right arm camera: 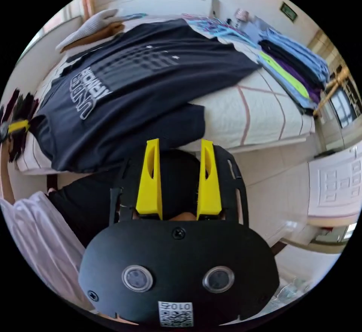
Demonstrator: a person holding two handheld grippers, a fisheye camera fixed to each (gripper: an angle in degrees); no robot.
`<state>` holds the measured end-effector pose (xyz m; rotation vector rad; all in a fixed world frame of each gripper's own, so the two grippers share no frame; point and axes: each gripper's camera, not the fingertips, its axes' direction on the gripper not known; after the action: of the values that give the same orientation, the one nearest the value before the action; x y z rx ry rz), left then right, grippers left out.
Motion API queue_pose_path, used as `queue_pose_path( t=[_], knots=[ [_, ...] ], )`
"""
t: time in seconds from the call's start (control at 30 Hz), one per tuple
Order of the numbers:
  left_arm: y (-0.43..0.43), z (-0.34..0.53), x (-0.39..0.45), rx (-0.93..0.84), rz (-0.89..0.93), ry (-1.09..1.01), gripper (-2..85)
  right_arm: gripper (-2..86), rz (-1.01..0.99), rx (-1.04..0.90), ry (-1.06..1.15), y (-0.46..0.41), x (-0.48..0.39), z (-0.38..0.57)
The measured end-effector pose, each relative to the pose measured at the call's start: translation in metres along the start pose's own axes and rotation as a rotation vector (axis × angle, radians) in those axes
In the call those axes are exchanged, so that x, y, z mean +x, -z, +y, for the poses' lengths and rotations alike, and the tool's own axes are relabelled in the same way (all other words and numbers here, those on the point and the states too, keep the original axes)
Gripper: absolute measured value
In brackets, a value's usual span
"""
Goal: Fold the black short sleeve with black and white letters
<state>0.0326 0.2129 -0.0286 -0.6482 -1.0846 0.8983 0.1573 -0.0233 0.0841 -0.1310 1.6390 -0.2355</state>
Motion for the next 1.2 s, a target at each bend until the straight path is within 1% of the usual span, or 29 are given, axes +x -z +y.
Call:
queue_pose_path(
  t=[0.07, 0.13, 0.17, 0.2, 0.23, 0.27, 0.3, 0.33, 0.4, 0.43, 0.5, 0.53, 0.6, 0.63, 0.67, 0.73, 0.8, 0.9, 0.93, 0.97, 1.0, 1.03, 1.07, 1.13, 1.2],
  knots=[
    [0.006, -0.004, 0.016, 0.019, -0.006, -0.047, 0.0, 15.3, -0.101, -0.018, -0.055, -0.008, 0.021, -0.004],
    [0.004, -0.006, 0.022, -0.043, -0.072, -0.016, 0.0, 15.3, -0.260, -0.042, -0.107, -0.020, 0.037, -0.005],
    [0.001, -0.003, 0.020, -0.073, -0.146, 0.023, 0.1, 15.2, -0.299, -0.039, -0.114, -0.022, 0.039, -0.004],
    [0.001, 0.002, 0.017, -0.067, -0.175, 0.055, 0.2, 14.0, -0.362, -0.030, -0.131, -0.024, 0.042, -0.002],
    [0.001, 0.005, 0.015, -0.053, -0.163, 0.063, 0.3, 12.4, -0.404, -0.042, -0.152, -0.027, 0.045, 0.001],
    [0.005, 0.009, 0.014, -0.010, -0.109, 0.054, 0.6, 11.2, -0.424, -0.054, -0.159, -0.029, 0.045, 0.003],
    [0.011, 0.010, 0.020, 0.061, -0.054, -0.012, 1.3, 8.9, -0.472, -0.061, -0.162, -0.028, 0.046, 0.007],
    [0.014, 0.010, 0.027, 0.097, -0.037, -0.059, 1.7, 6.3, -0.499, -0.053, -0.167, -0.023, 0.047, 0.013],
    [0.015, 0.003, 0.067, 0.191, -0.013, -0.297, 5.0, 4.8, -0.539, -0.039, -0.153, -0.008, 0.049, 0.024],
    [0.014, 0.001, 0.079, 0.210, -0.014, -0.358, 5.9, 4.4, -0.589, -0.016, -0.146, 0.008, 0.053, 0.033],
    [0.004, -0.003, 0.129, 0.325, -0.006, -0.576, 9.6, 3.9, -0.657, 0.040, -0.142, 0.038, 0.060, 0.048],
    [0.002, -0.005, 0.140, 0.345, 0.002, -0.625, 10.1, 3.7, -0.679, 0.081, -0.136, 0.061, 0.064, 0.057],
    [-0.004, -0.018, 0.174, 0.428, 0.095, -0.736, 11.6, 3.6, -0.685, 0.135, -0.106, 0.097, 0.064, 0.067],
    [-0.004, -0.022, 0.181, 0.444, 0.122, -0.752, 11.9, 3.5, -0.678, 0.166, -0.080, 0.119, 0.061, 0.073],
    [-0.006, -0.031, 0.193, 0.473, 0.142, -0.760, 12.2, 3.5, -0.670, 0.177, -0.068, 0.129, 0.059, 0.075],
    [-0.009, -0.043, 0.212, 0.496, 0.121, -0.766, 12.6, 3.6, -0.617, 0.202, -0.037, 0.158, 0.051, 0.086],
    [-0.015, -0.050, 0.236, 0.532, -0.046, -0.729, 12.7, 3.7, -0.595, 0.211, -0.032, 0.169, 0.048, 0.094],
    [-0.032, -0.050, 0.253, 0.565, -0.133, -0.682, 11.5, 3.9, -0.632, 0.221, -0.047, 0.170, 0.051, 0.103],
    [-0.037, -0.052, 0.256, 0.551, -0.150, -0.678, 11.1, 3.9, -0.641, 0.217, -0.067, 0.168, 0.054, 0.105],
    [-0.047, -0.054, 0.259, 0.515, -0.210, -0.662, 9.6, 3.9, -0.641, 0.214, -0.074, 0.167, 0.055, 0.106],
    [-0.053, -0.055, 0.259, 0.506, -0.266, -0.651, 7.7, 4.0, -0.624, 0.205, -0.078, 0.166, 0.055, 0.108],
    [-0.054, -0.054, 0.258, 0.504, -0.279, -0.654, 6.7, 4.0, -0.581, 0.188, -0.075, 0.166, 0.054, 0.110],
    [-0.053, -0.053, 0.254, 0.507, -0.258, -0.679, 4.5, 4.0, -0.553, 0.175, -0.075, 0.165, 0.053, 0.111],
    [-0.045, -0.052, 0.241, 0.515, -0.093, -0.766, 2.0, 4.1, -0.470, 0.111, -0.103, 0.154, 0.058, 0.115],
    [-0.032, -0.059, 0.214, 0.489, 0.166, -0.815, 0.8, 4.3, -0.460, 0.066, -0.139, 0.145, 0.069, 0.119]
  ],
)
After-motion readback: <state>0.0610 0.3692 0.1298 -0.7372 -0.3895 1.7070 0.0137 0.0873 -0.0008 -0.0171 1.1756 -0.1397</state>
